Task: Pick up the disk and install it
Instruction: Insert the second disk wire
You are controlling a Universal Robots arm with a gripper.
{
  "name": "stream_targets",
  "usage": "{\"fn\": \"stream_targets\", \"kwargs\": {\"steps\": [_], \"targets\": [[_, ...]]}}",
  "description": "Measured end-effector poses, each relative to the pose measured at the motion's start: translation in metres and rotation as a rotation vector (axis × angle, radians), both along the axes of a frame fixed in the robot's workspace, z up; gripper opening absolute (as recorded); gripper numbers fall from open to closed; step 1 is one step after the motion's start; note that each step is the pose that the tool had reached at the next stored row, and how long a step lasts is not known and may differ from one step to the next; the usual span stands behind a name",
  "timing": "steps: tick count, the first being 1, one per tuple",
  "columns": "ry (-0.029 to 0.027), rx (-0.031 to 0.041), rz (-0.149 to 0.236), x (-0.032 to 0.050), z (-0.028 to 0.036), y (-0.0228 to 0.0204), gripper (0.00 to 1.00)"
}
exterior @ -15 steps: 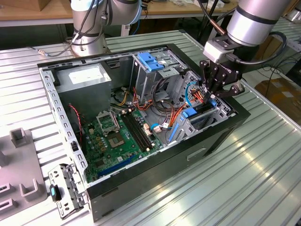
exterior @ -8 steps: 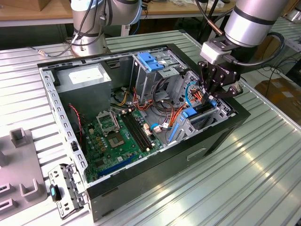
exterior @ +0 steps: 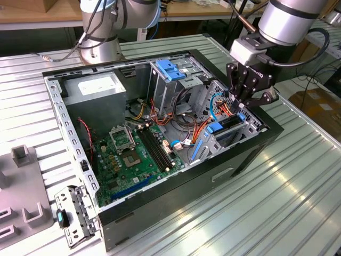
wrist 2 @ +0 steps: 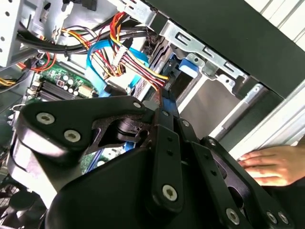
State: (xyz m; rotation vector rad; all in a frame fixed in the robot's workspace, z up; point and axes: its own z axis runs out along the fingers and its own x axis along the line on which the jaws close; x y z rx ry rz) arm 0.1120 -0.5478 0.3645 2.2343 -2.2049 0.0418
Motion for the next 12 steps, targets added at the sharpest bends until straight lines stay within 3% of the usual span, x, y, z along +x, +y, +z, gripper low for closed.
{"fn": "stream_targets", "kwargs": {"steps": [1, 2, 3, 4, 6, 9, 12], "targets": [[0.0011, 0.0005, 0.0, 0.0001, 0.0024, 0.0, 0.11], [0.0064, 0.0008, 0.0, 0.0001, 0.0076, 0.0, 0.11], [0.016, 0.0012, 0.0, 0.0001, 0.0106, 0.0, 0.11], [0.022, 0.0014, 0.0, 0.0, 0.0111, -0.0001, 0.11], [0.0284, 0.0015, 0.0, -0.0003, 0.0113, 0.0, 0.11], [0.0285, 0.0007, 0.0, -0.0002, 0.0124, 0.0008, 0.11], [0.0283, -0.0014, 0.0, -0.0001, 0.0178, 0.0036, 0.11]]}}
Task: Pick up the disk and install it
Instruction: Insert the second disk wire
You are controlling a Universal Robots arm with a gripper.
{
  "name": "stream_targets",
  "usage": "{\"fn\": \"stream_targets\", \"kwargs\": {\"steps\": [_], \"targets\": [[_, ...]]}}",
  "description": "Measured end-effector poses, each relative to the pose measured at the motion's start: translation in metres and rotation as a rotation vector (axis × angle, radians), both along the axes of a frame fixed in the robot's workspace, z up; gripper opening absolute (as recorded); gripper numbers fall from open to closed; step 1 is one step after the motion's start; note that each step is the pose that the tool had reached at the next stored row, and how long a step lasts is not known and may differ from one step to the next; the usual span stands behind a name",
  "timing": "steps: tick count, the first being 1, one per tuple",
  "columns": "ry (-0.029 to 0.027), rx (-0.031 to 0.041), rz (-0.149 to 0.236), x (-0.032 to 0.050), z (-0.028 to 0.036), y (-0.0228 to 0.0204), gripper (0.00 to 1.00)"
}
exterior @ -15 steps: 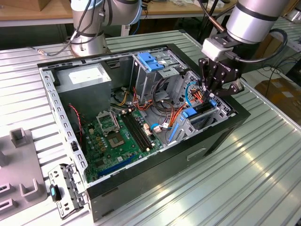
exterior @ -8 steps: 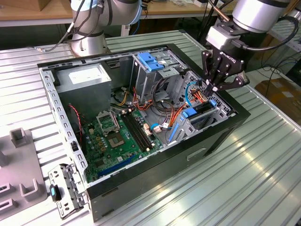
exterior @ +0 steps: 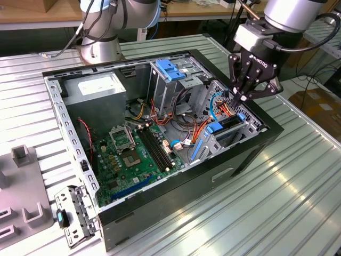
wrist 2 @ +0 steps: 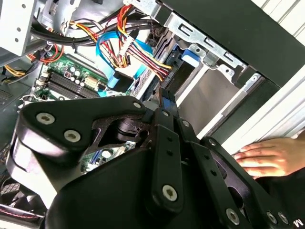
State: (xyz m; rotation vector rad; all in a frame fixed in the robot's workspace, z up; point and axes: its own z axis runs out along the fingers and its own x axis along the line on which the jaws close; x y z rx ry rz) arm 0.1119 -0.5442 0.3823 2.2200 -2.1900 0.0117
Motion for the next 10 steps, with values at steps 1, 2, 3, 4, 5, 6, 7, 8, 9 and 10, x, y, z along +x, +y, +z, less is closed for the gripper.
{"fn": "stream_targets", "kwargs": {"steps": [1, 2, 3, 4, 5, 6, 7, 8, 9, 10], "targets": [[-0.0002, -0.0034, 0.0, -0.0001, 0.0025, 0.002, 0.11], [-0.0003, -0.0076, 0.0, -0.0001, 0.0046, 0.0038, 0.11], [-0.0002, -0.0115, 0.0, -0.0001, 0.0066, 0.0053, 0.11], [-0.0002, -0.014, 0.0, -0.0001, 0.0074, 0.0063, 0.11], [-0.0003, -0.0164, 0.0, -0.0001, 0.008, 0.0072, 0.11], [-0.0003, -0.0223, 0.0, -0.0001, 0.0088, 0.0088, 0.11], [-0.0003, -0.0263, 0.0, -0.0001, 0.0092, 0.0099, 0.11], [-0.0003, -0.0306, 0.0, -0.0001, 0.0097, 0.0113, 0.11], [-0.0003, -0.0334, 0.0, -0.0001, 0.01, 0.0125, 0.11], [-0.0003, -0.0359, 0.0, -0.0001, 0.0101, 0.014, 0.11]]}}
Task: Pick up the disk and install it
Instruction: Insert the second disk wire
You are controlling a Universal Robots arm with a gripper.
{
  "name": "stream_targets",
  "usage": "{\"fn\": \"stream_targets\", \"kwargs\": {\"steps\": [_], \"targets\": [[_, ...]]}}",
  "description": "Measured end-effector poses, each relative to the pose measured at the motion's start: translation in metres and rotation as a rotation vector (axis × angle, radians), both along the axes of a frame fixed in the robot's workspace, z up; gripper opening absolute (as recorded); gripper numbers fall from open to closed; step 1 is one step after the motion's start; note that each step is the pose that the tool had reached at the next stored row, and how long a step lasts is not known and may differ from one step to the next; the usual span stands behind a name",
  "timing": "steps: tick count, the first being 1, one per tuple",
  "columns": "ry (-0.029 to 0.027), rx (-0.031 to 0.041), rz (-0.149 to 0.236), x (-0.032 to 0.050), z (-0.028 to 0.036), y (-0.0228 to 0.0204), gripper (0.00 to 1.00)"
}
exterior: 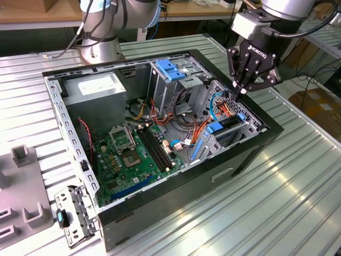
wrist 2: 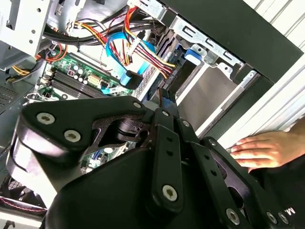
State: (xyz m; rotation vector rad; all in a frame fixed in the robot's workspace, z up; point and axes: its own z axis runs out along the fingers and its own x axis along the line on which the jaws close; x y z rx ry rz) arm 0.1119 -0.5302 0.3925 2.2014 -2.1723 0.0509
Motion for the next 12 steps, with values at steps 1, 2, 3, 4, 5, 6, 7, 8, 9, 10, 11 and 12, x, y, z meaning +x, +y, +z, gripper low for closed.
{"fn": "stream_targets", "kwargs": {"steps": [1, 2, 3, 4, 5, 6, 7, 8, 9, 10, 11, 12], "targets": [[0.0, -0.0021, 0.0, 0.0, 0.0001, 0.0016, 0.11], [0.0, -0.0049, 0.0, 0.0, 0.0003, 0.0037, 0.11], [0.0, -0.0066, 0.0, 0.0, 0.0004, 0.0055, 0.11], [0.0, -0.0074, 0.0, 0.0, 0.0006, 0.0074, 0.11], [0.0, -0.0079, 0.001, 0.0, 0.0011, 0.0105, 0.11], [0.0, -0.0081, 0.002, 0.0, 0.0015, 0.0125, 0.11], [-0.0001, -0.0082, 0.003, 0.0, 0.0017, 0.014, 0.11], [-0.0001, -0.0096, 0.004, 0.0, 0.0018, 0.0166, 0.11], [0.0, -0.0122, 0.004, 0.0, 0.0018, 0.0191, 0.11], [0.0, -0.0144, 0.005, 0.0, 0.0019, 0.021, 0.11], [0.0, -0.0164, 0.005, 0.0, 0.002, 0.0229, 0.11], [0.0, -0.0197, 0.006, 0.0, 0.0022, 0.0259, 0.11]]}}
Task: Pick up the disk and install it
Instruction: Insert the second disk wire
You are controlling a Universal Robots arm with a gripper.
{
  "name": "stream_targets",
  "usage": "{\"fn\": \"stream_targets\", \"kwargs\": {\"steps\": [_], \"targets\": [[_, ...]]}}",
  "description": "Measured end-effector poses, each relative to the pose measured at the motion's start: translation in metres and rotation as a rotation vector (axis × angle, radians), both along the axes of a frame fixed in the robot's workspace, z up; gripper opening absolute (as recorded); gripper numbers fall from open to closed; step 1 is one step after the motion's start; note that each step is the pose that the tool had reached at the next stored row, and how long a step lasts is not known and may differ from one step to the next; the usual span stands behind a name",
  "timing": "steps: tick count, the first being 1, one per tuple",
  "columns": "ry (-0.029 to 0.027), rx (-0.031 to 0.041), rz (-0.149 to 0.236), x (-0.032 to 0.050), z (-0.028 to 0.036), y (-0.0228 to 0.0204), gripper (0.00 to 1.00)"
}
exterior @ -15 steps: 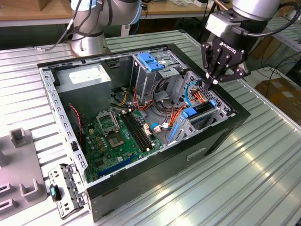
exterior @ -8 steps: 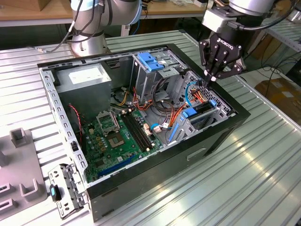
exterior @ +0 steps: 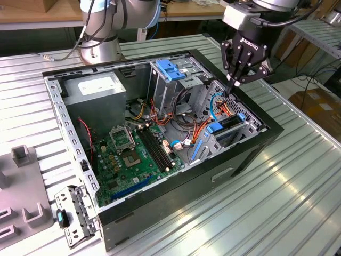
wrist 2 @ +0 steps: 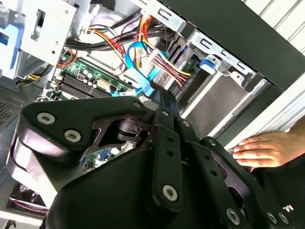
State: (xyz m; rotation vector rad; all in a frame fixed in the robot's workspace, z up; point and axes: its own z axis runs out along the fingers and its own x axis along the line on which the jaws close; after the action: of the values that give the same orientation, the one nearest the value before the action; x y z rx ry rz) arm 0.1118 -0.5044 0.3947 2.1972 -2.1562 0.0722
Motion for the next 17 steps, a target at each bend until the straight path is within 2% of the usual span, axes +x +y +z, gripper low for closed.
{"fn": "stream_targets", "kwargs": {"steps": [1, 3, 11, 12, 17], "targets": [[0.0, -0.0064, 0.001, 0.0, 0.0002, 0.0054, 0.11], [0.0, -0.0103, 0.001, 0.0, 0.0003, 0.0076, 0.11], [0.0, -0.0133, 0.001, 0.0, 0.0003, 0.0079, 0.11], [0.0, -0.0141, 0.001, 0.0, 0.0002, 0.0079, 0.17], [0.0, -0.0176, 0.001, 0.0, 0.0002, 0.0079, 0.19]]}}
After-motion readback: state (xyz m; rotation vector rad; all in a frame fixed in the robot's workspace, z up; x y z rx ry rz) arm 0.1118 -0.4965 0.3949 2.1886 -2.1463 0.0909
